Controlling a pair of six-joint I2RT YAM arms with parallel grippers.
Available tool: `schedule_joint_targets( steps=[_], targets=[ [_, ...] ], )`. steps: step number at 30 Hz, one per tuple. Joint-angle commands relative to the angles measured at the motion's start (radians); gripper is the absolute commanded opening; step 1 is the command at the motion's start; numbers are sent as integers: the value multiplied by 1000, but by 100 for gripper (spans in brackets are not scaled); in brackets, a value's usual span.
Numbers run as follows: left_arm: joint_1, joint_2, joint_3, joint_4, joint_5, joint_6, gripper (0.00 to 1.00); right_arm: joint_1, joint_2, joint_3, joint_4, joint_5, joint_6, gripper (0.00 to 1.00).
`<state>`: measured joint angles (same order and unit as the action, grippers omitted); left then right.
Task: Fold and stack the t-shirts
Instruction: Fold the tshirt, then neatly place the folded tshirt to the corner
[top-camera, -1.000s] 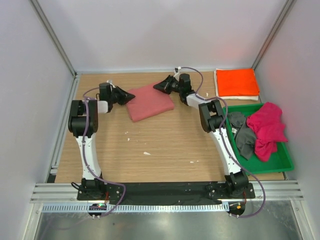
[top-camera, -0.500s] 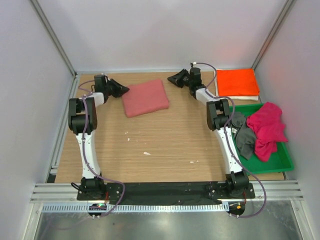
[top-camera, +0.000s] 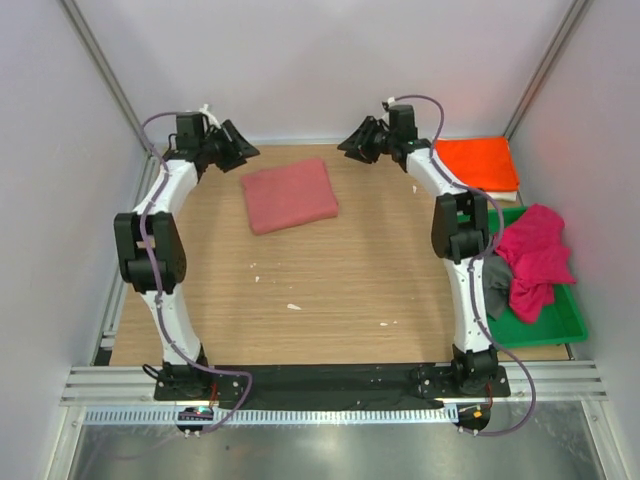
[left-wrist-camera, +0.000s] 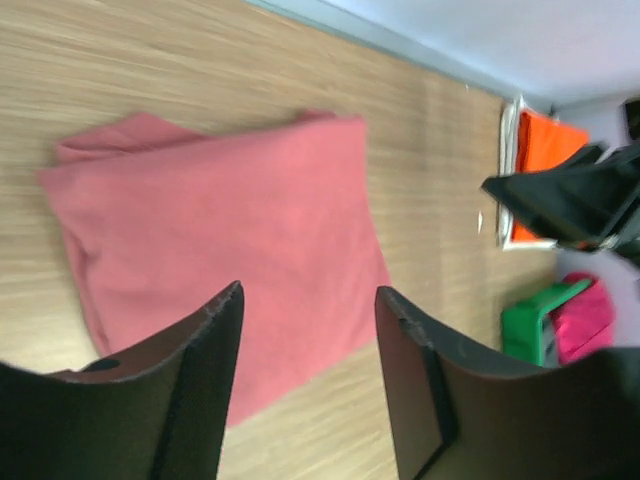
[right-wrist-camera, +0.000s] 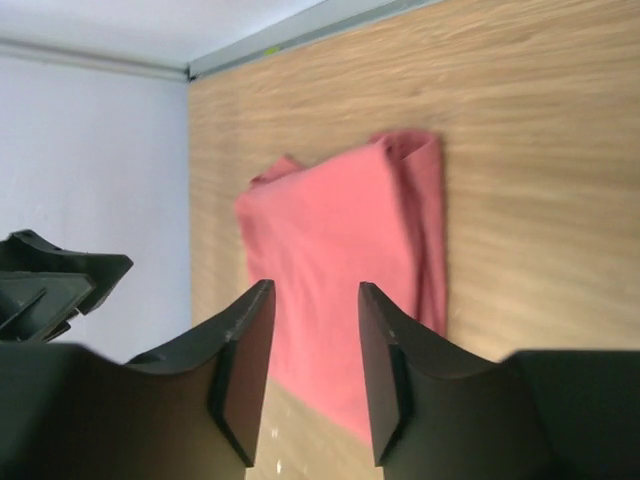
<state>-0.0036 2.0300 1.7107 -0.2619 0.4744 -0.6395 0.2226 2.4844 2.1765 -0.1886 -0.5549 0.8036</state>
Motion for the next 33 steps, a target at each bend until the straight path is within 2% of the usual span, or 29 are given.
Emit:
schedule_joint_targets(
  steps=[1, 3, 5, 7, 11, 13, 16, 21, 25, 33],
  targets=[
    [-155, -135, -78, -129, -96, 208, 58, 1, -186, -81, -192, -28, -161, 48],
    [-218, -178, -147, -106, -160, 250, 67, 0, -252, -159, -259, -17, -198, 51],
    [-327, -208, -174, -86, -287, 334, 76, -9, -306, -228, -284, -4, -204, 55],
    [-436, -206, -183, -73, -365, 398, 79, -22, -389, -350, -295, 22, -204, 56],
    [-591, -124, -158, -54, -610, 570, 80, -67, -513, -580, -264, 33, -210, 58],
    [-665, -82, -145, -53, -699, 633, 80, -81, -573, -642, -253, 30, -219, 59],
    [-726, -1, -129, -40, -888, 738, 80, -114, -628, -753, -227, 35, -240, 60],
    [-757, 59, -143, 30, -980, 828, 79, -181, -734, -923, -166, 6, -242, 61],
    [-792, 123, -145, 84, -1049, 960, 80, -209, -785, -1020, -131, -14, -251, 61],
    [-800, 234, -82, 112, -1085, 1098, 80, -243, -783, -1041, -101, -46, -267, 62]
  ],
)
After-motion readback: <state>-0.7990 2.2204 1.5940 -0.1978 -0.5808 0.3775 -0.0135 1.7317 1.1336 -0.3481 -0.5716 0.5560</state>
